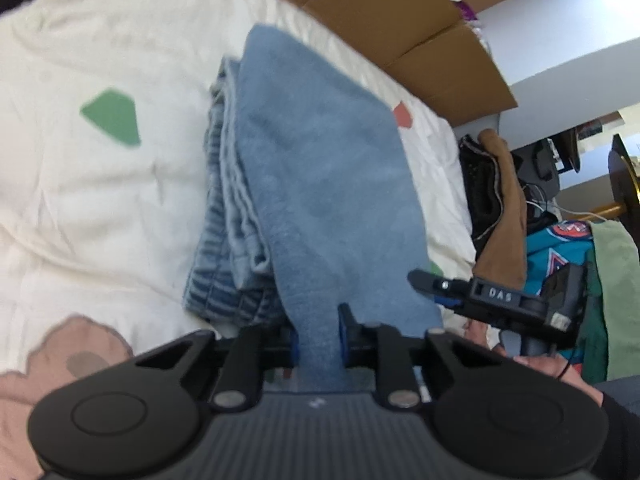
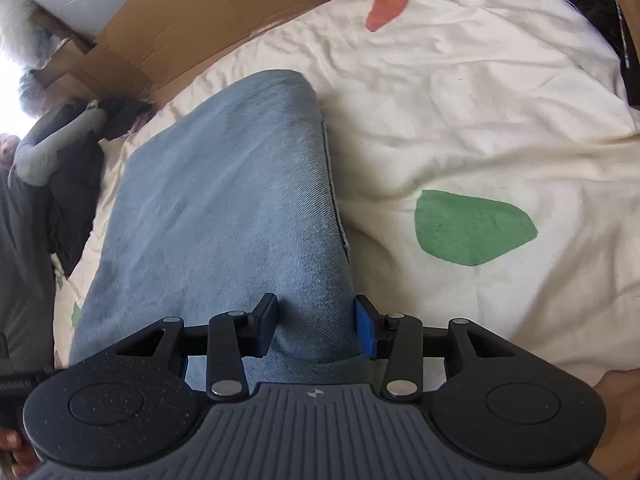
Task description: Fold clothes
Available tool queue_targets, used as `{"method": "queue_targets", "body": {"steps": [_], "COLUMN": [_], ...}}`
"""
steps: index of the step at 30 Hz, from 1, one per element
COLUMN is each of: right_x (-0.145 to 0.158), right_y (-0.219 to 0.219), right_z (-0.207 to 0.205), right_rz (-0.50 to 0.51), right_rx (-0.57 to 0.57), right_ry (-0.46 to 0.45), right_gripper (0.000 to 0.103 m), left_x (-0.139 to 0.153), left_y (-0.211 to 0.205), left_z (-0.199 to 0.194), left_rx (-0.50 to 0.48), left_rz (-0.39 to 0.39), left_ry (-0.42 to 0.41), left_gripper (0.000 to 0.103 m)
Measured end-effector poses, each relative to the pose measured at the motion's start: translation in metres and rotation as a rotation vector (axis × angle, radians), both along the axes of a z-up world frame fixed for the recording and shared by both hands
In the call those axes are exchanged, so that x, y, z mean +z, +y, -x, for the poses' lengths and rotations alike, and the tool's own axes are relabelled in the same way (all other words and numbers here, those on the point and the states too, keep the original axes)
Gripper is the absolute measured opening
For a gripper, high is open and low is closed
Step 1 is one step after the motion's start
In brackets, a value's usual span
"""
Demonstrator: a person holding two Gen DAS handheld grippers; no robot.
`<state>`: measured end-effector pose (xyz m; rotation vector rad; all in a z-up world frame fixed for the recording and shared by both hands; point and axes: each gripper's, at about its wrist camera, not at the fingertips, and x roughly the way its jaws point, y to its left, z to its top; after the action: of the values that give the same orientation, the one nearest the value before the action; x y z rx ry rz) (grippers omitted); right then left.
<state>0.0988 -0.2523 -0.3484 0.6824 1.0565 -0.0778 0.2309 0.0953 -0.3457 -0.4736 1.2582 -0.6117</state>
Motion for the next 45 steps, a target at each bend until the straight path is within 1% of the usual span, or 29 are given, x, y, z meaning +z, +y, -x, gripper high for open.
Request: {"method": "queue_targets", "body": {"steps": [5,7,9,11,15,18,21,25,26,29,32,34,37,38,41,42,44,45], "right_x": [0.002,0.002,0.001,-0.001,-0.006,-0.006,-0.006,0.002,0.003,0.001,-0.001,-0.002,-0.007,-0.008,-0.013,-0.017,-0.022,-0.024], "right_y": [-0.005,-0.009,-0.013,-0.016,-0.011,0.0,0.011,0.02,0.02,0.015,0.016,0.016,0.009,0.008,0.013,0.014,0.016,0.018], "right_z": [-0.002,-0.007,-0.011,-0.014,-0.01,0.003,0.014,0.021,0.022,0.03,0.037,0.041,0.045,0.044,0.037,0.036,0.036,0.036], "right_rz": [-0.021,-0.028,-0.051,-0.076,-0.101,-0.081,-0.053,-0.037,-0.048,-0.13,-0.177,-0.207,-0.292,-0.301,-0.247,-0.24,-0.237,-0.235], "right_rx": [-0.001,0.005,0.003,-0.005,-0.013,-0.019,-0.041,-0.078,-0.096,-0.17,-0.188,-0.209,-0.285,-0.286,-0.232,-0.23,-0.237,-0.235], "right_ry": [-0.003,-0.007,-0.012,-0.014,-0.008,-0.01,0.035,0.072,0.081,0.107,0.129,0.157,0.218,0.224,0.228,0.23,0.21,0.191], "right_gripper": [0.041,0.041,0.041,0.041,0.041,0.039,0.035,0.034,0.034,0.034,0.034,0.034,0.034,0.034,0.035,0.036,0.045,0.052], "left_x": [0.007,0.008,0.004,-0.005,-0.018,-0.021,-0.02,-0.02,-0.02,-0.021,-0.022,-0.022,-0.024,-0.024,-0.025,-0.025,-0.024,-0.024], "left_y": [0.0,0.004,0.013,0.018,0.021,0.022,0.021,0.026,0.026,0.029,0.033,0.034,0.035,0.035,0.034,0.034,0.033,0.033], "left_z": [-0.005,-0.004,-0.004,-0.004,-0.003,-0.003,-0.003,-0.004,-0.005,-0.004,-0.003,-0.002,-0.002,-0.002,-0.003,-0.003,-0.003,-0.003], "left_rx": [-0.01,0.011,0.057,0.076,0.074,0.075,0.069,0.073,0.072,0.085,0.104,0.106,0.104,0.104,0.098,0.095,0.091,0.089], "left_rz": [-0.013,-0.006,0.015,0.027,0.036,0.037,0.019,0.017,0.014,0.015,0.021,0.021,0.025,0.027,0.029,0.028,0.025,0.023], "left_ry": [-0.021,-0.028,-0.015,0.005,0.009,0.006,-0.004,-0.004,-0.007,-0.008,-0.004,-0.006,-0.008,-0.007,-0.008,-0.01,-0.013,-0.015], "left_gripper": [0.018,0.018,0.018,0.018,0.018,0.018,0.018,0.018,0.018,0.018,0.018,0.018,0.018,0.018,0.018,0.018,0.018,0.018]}}
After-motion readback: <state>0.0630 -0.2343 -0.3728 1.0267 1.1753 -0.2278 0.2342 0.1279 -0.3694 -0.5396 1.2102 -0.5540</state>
